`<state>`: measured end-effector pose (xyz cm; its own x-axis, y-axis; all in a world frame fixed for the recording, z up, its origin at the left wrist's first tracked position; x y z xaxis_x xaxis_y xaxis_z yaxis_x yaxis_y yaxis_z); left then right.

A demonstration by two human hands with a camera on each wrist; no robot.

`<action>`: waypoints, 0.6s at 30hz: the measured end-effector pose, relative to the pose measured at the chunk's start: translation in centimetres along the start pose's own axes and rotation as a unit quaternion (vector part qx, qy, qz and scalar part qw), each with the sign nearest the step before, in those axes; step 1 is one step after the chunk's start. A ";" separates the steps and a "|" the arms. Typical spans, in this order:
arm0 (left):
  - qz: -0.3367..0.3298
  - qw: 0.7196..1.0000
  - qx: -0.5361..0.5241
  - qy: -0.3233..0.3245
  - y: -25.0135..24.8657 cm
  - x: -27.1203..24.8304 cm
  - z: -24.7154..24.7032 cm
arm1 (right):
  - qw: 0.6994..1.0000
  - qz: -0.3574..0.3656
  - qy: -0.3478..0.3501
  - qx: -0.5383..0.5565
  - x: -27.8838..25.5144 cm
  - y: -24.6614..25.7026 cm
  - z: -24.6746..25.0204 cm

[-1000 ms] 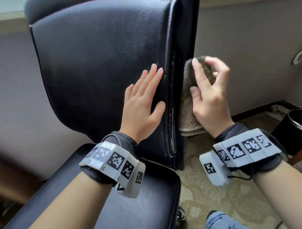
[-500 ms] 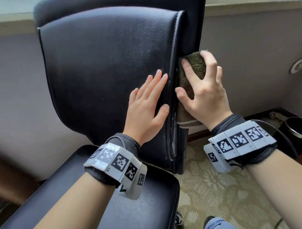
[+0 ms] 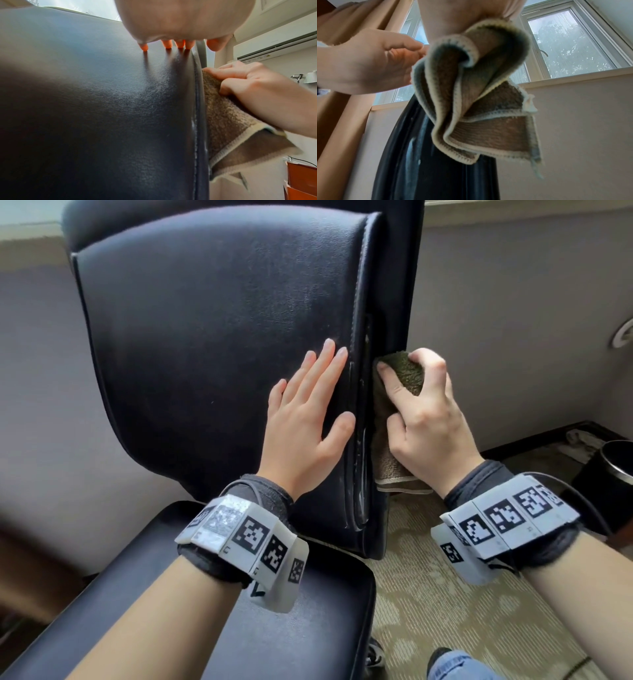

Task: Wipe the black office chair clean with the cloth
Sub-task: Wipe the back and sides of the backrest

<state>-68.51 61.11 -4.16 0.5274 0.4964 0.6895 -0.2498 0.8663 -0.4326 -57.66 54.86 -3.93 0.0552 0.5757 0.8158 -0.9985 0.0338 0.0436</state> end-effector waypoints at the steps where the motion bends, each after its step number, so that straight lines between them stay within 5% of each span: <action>1: 0.001 1.000 -0.001 0.000 0.0 0.0 -0.1 | 1.000 -0.001 0.009 0.006 -0.3 -0.1 -0.2; 8: -0.002 1.000 -0.003 -0.012 -0.1 -0.2 -0.1 | 0.990 -0.032 -0.043 0.129 -0.8 -1.3 2.5; 12: -0.006 1.000 0.002 -0.014 -0.2 -0.3 -0.1 | 0.984 -0.033 -0.115 0.136 1.1 -1.5 4.8; 18: -0.014 1.000 0.005 -0.017 -0.2 -0.3 -0.1 | 0.993 -0.049 -0.094 0.061 1.6 -1.1 2.4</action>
<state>-68.55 60.82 -4.35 0.5073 0.4731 0.7203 -0.2428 0.8804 -0.4073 -56.52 53.77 -1.32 0.1620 0.4120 0.8967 -0.9818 -0.0240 0.1884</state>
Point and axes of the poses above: each hand's wrist, its own x-axis towards the middle knuckle, its own z-axis out of the back of the hand, y = z × x, the point moved 10 cm from there along x, towards the middle knuckle, and after that the axes turned 5 degrees about -x, right-handed, at the moved point
